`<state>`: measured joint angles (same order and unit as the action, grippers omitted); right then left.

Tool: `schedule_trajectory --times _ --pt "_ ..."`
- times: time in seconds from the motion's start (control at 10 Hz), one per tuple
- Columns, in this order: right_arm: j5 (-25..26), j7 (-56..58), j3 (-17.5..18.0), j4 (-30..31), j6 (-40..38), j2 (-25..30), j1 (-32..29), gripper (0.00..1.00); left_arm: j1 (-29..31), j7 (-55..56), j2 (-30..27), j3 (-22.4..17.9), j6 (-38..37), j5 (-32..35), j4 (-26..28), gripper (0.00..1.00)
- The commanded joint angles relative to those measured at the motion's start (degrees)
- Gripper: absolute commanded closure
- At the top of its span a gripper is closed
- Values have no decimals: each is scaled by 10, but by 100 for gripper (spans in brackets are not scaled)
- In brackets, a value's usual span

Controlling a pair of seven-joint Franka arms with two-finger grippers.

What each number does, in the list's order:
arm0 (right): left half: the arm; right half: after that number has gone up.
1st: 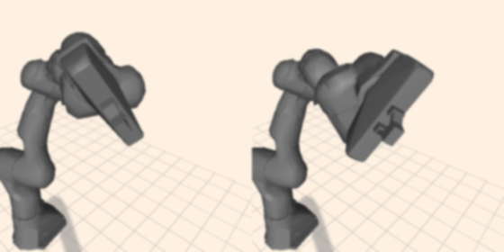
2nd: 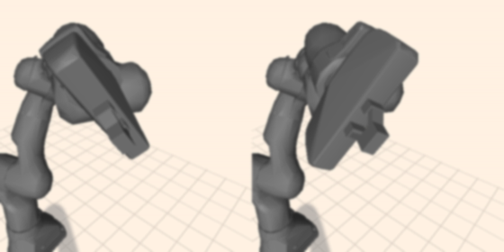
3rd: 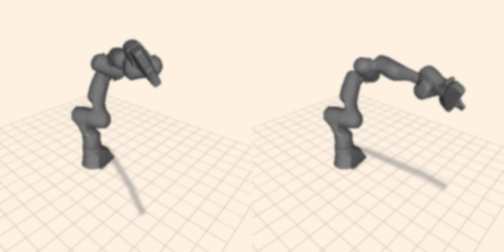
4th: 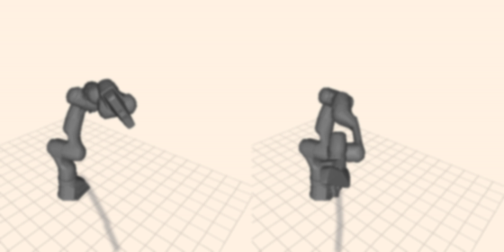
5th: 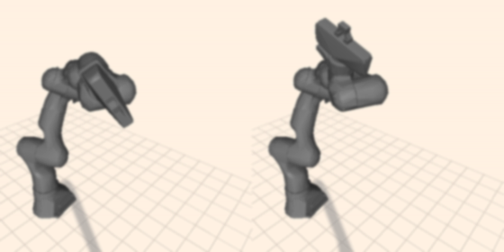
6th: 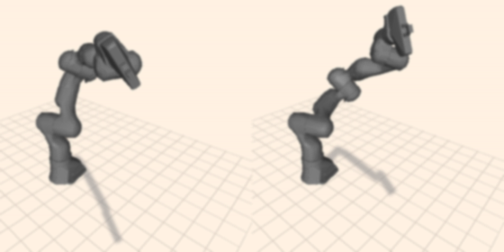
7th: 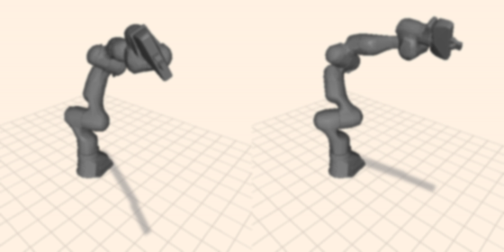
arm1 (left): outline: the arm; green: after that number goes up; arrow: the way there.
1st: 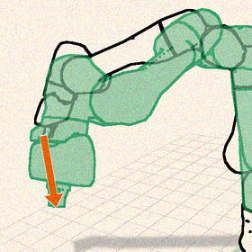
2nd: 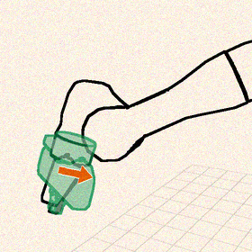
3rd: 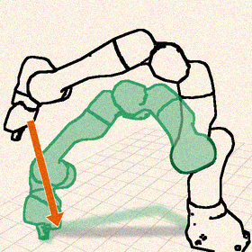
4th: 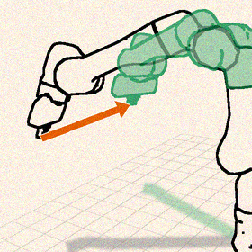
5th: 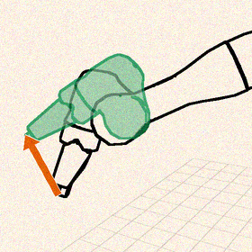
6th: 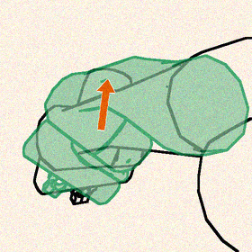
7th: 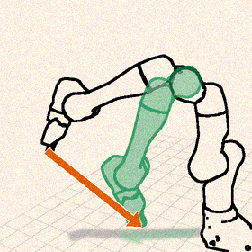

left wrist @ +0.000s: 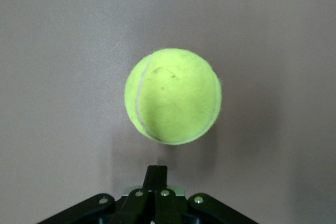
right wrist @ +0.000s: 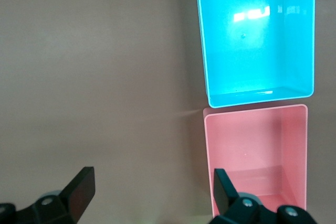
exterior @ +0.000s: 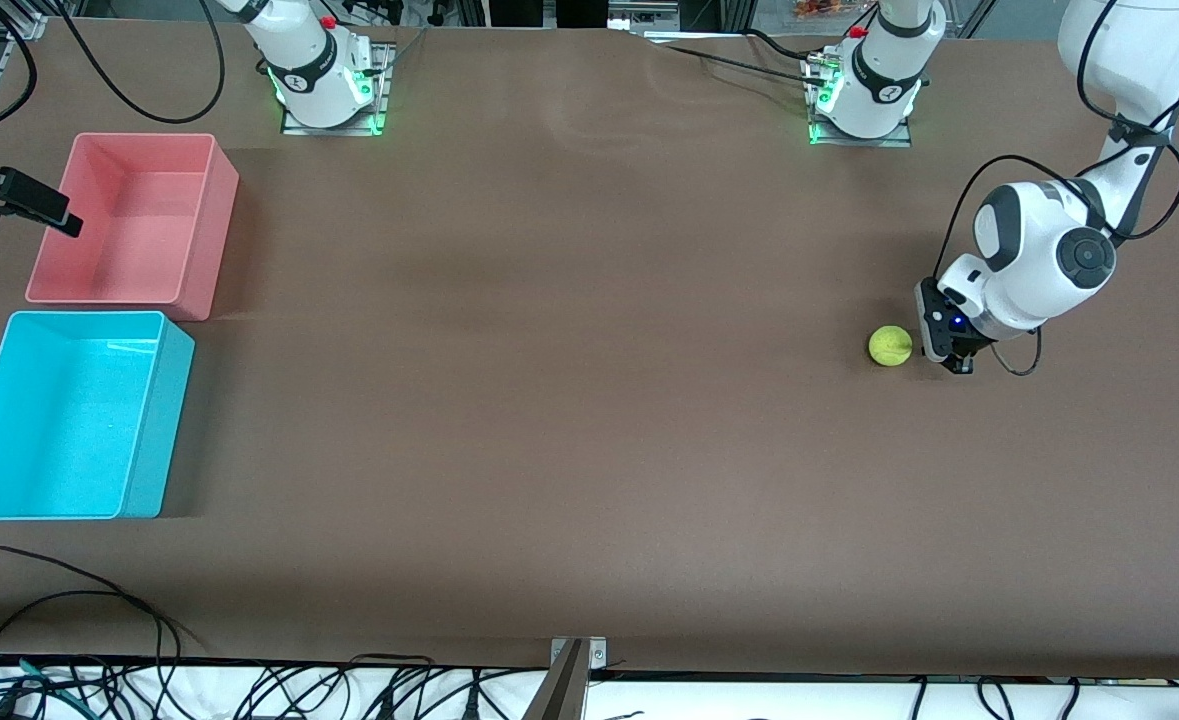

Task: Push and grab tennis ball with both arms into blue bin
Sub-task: 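Lower the left gripper to the table beside the tennis ball, then push the tennis ball with the left gripper toward the right gripper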

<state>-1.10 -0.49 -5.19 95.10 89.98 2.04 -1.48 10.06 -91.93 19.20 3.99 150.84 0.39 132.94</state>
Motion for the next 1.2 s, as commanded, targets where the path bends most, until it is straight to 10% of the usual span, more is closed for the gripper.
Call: schedule_trajectory --times 0.0,0.7,1.1 --pt "-12 3 1 0 -2 0 -4 0 3 -30 26 3 7 -25 -21 100" --pt "-12 4 1 0 -1 0 -4 0 -38 53 39 71 7 -173 -26 100" --pt "-12 6 1 0 0 -4 -4 0 -75 203 51 90 2 -152 -73 100"
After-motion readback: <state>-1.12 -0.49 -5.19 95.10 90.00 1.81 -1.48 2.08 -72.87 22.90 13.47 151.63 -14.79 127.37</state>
